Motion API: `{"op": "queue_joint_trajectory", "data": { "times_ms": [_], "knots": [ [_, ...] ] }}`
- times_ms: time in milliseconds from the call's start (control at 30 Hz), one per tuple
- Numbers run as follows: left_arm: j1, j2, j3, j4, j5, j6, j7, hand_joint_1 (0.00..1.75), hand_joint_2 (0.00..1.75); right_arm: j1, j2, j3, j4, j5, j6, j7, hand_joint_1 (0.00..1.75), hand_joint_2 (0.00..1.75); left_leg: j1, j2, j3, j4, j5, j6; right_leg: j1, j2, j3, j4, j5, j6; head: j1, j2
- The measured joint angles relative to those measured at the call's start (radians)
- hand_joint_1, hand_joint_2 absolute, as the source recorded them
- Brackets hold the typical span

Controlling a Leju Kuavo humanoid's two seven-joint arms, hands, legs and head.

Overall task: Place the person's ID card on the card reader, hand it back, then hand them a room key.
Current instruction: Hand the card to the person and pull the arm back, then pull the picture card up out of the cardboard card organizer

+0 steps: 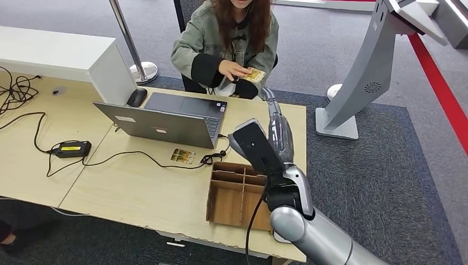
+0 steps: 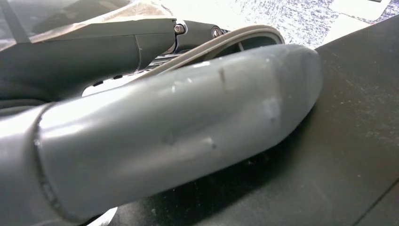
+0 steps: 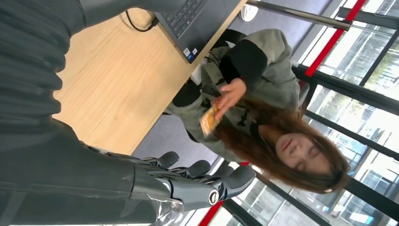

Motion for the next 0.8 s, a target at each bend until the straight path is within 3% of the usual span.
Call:
{"op": "queue_joint_trajectory", "data": {
  "times_ms": [100, 233, 433, 600, 800],
  "knots": [
    [0.0, 0.0, 0.001, 0.0, 0.004, -0.001, 0.0, 0.0, 0.0, 0.012, -0.026, 0.001, -0.04, 0.079, 0.065, 0.052, 0.0, 1.75, 0.0, 0.0, 0.0, 0.0, 0.0, 0.0, 0.0, 0.0, 0.0, 0.0, 0.0, 0.0, 0.0, 0.0],
    [0.0, 0.003, 0.004, 0.0, 0.016, -0.006, 0.0, 0.0, 0.0, 0.033, -0.093, 0.008, -0.13, 0.236, 0.289, 0.167, 0.0, 1.75, 0.0, 0.0, 0.0, 0.0, 0.0, 0.0, 0.0, 0.0, 0.0, 0.0, 0.0, 0.0, 0.0, 0.0],
    [0.0, 0.012, 0.009, 0.0, 0.034, -0.017, -0.003, 0.0, 0.0, 0.101, -0.206, 0.017, -0.293, 0.327, 0.584, 0.253, 0.0, 1.75, 0.0, 0.0, 0.0, 0.0, -0.001, 0.001, 0.0, 0.0, 0.0, -0.001, 0.0, 0.0, 0.0, 0.0],
    [0.0, 0.016, 0.013, 0.0, 0.038, -0.023, -0.014, 0.0, 0.0, 0.171, -0.277, 0.02, -0.389, 0.365, 0.653, 0.254, 0.0, 1.75, 0.0, 0.0, 0.0, 0.0, -0.001, 0.001, 0.0, 0.0, 0.0, -0.001, 0.0, 0.0, 0.0, 0.0],
    [0.0, 0.016, 0.013, 0.0, 0.033, -0.024, -0.014, 0.0, 0.0, 0.205, -0.301, 0.031, -0.444, 0.387, 0.677, 0.232, 0.0, 1.75, 0.0, 0.0, 0.0, 0.0, -0.001, 0.001, 0.0, 0.0, 0.0, -0.001, 0.0, 0.0, 0.0, 0.0]
  ]
}}
